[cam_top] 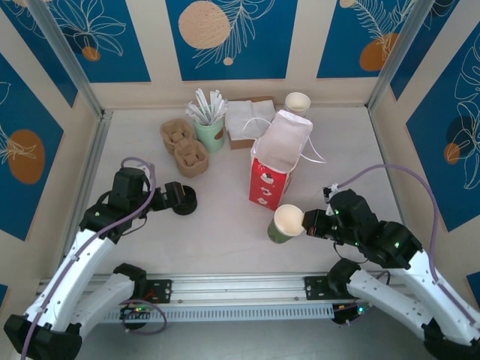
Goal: Pack the takeout coffee
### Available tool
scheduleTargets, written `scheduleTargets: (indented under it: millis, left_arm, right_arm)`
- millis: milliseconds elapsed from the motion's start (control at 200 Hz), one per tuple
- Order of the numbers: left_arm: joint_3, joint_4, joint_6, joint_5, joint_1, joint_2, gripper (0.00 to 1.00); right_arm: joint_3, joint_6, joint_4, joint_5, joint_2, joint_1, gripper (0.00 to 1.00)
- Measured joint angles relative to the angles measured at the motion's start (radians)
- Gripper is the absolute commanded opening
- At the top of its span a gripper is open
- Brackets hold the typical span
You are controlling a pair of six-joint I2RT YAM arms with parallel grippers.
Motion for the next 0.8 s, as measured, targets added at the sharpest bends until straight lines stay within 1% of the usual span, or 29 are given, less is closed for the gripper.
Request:
scheduleTargets:
  millis: [35, 95, 170, 240, 335, 475, 595, 800]
  left_arm:
    - [-0.004, -0.001, -0.004, -0.003, 0.000, 0.005, 0.98]
    - [-0.011, 0.000, -0.014, -0.010, -0.001, 0.011, 0.92]
    - [-0.020, 0.000, -0.020, -0.012, -0.001, 0.013, 0.91]
    - [-0.024, 0.000, -0.022, -0.013, -0.001, 0.014, 0.90]
    - [-0.025, 0.000, -0.022, -0.013, -0.001, 0.024, 0.90]
    - [-0.029, 0.000, -0.023, -0.014, -0.001, 0.031, 0.90]
    - [-0.037, -0.001, -0.029, -0.021, -0.001, 0.036, 0.90]
    - [-0.053, -0.002, -0.048, -0.040, -0.001, 0.071, 0.89]
  right_arm:
    - [0.000, 0.019, 0.008, 0.037, 0.011, 0.057, 0.00]
    - [0.000, 0.050, 0.023, 0.096, 0.041, 0.146, 0.00]
    - [0.000, 0.076, 0.052, 0.161, 0.093, 0.244, 0.00]
    - [0.000, 0.093, 0.090, 0.206, 0.147, 0.311, 0.00]
    - [0.001, 0.107, 0.141, 0.246, 0.224, 0.369, 0.00]
    - [0.017, 0.111, 0.195, 0.274, 0.333, 0.399, 0.00]
    - [0.074, 0.109, 0.222, 0.286, 0.434, 0.400, 0.00]
    - [0.130, 0.101, 0.313, 0.282, 0.563, 0.400, 0.00]
